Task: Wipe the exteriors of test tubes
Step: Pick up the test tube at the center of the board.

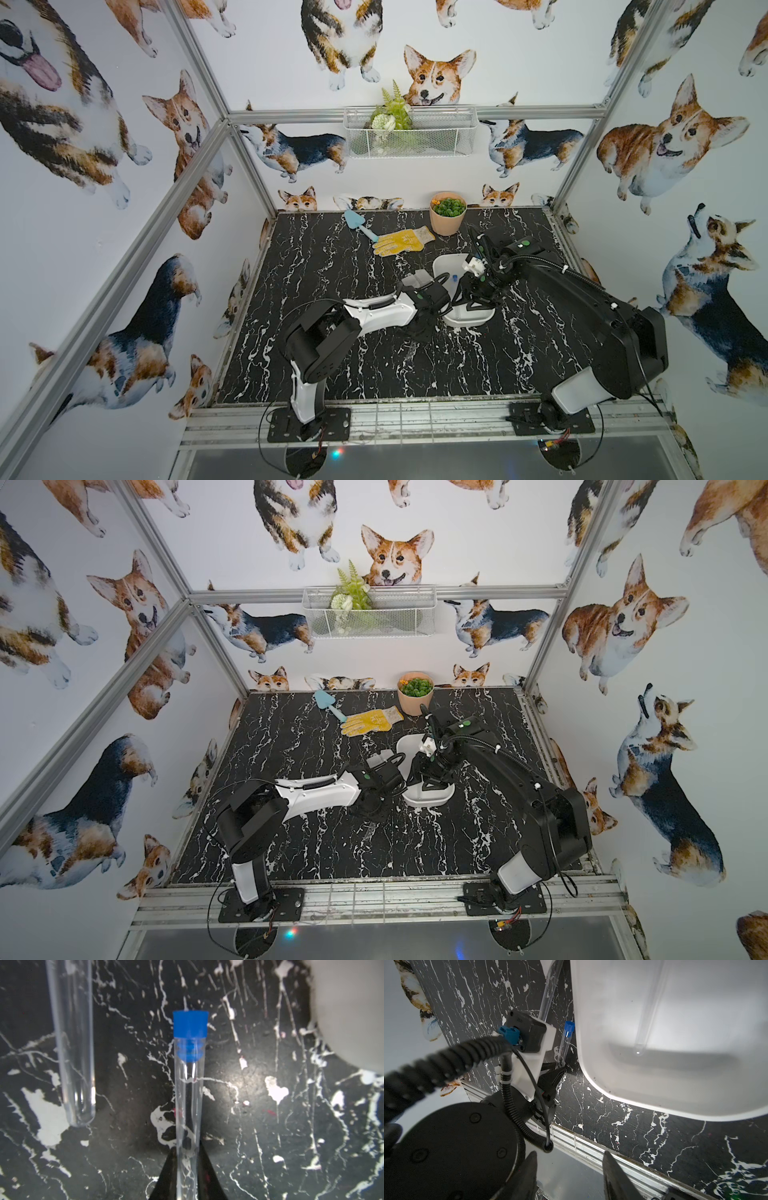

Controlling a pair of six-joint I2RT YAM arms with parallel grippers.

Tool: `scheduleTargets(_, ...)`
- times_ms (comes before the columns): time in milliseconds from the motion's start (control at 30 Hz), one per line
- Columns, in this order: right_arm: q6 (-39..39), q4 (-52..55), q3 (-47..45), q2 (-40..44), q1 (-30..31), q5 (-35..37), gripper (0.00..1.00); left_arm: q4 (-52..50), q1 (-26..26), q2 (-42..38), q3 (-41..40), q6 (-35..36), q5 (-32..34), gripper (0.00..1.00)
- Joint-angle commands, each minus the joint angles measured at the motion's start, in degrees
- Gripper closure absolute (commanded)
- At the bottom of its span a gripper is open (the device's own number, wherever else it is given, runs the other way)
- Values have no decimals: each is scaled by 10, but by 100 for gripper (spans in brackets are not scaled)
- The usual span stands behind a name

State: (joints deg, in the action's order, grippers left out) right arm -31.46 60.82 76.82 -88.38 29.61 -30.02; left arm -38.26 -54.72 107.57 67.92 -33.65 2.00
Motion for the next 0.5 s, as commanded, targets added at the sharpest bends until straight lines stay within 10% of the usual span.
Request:
scheduleTargets(0, 10, -7, 10, -6, -5, -15, 48, 11, 1, -6, -4, -2, 9, 88)
scheduleTargets(467, -68, -106, -6, 22, -62, -77, 47, -72, 24, -67, 67, 10, 10, 88)
